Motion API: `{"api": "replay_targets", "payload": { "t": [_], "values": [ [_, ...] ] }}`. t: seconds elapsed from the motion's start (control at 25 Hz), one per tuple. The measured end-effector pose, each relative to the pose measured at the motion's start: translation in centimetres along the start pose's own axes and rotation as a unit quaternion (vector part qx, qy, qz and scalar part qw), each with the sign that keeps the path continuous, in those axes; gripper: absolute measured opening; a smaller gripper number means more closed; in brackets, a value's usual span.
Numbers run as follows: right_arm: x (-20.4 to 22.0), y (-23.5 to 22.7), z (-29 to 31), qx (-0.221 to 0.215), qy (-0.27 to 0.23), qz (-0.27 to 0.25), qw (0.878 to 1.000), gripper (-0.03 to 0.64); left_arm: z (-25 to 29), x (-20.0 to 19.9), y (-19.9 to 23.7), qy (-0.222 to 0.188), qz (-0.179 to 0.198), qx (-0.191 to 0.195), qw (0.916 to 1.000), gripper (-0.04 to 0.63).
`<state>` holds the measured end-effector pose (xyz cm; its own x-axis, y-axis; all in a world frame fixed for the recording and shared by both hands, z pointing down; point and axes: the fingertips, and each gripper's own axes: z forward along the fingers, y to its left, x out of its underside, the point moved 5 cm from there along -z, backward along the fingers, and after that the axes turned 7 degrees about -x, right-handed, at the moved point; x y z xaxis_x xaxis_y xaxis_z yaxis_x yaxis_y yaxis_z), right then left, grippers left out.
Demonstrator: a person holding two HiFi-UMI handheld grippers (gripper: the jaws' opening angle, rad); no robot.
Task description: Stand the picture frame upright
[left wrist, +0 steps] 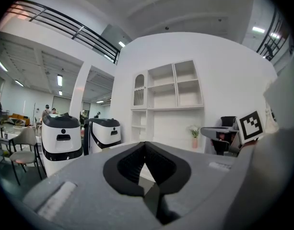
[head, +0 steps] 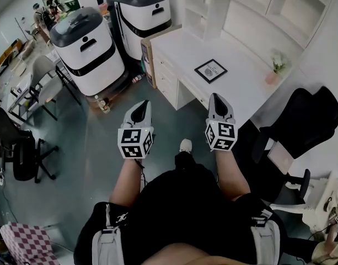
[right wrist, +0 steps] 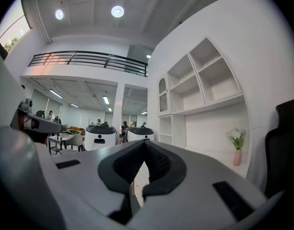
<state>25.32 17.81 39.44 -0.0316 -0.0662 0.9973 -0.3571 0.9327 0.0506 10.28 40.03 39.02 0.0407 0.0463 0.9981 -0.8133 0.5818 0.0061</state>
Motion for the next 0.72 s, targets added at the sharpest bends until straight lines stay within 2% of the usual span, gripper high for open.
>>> {"api": "replay_targets", "payload": {
  "t": [0.36, 0.72],
  "values": [
    [1.7, -7.4, 10.6, 0.023, 0.020, 0.020, 0.999, 0.002, 13.4, -0.5, 0.1, 0.025, -0.007, 0.015, 0.9996, 0.014],
    [4.1, -17.1, 19.7, 0.049, 0.035, 0.030, 0.998, 0.002, 28.1, -1.7, -2.5, 0.045, 0.017, 0.039, 0.9981, 0.014]
  ]
}}
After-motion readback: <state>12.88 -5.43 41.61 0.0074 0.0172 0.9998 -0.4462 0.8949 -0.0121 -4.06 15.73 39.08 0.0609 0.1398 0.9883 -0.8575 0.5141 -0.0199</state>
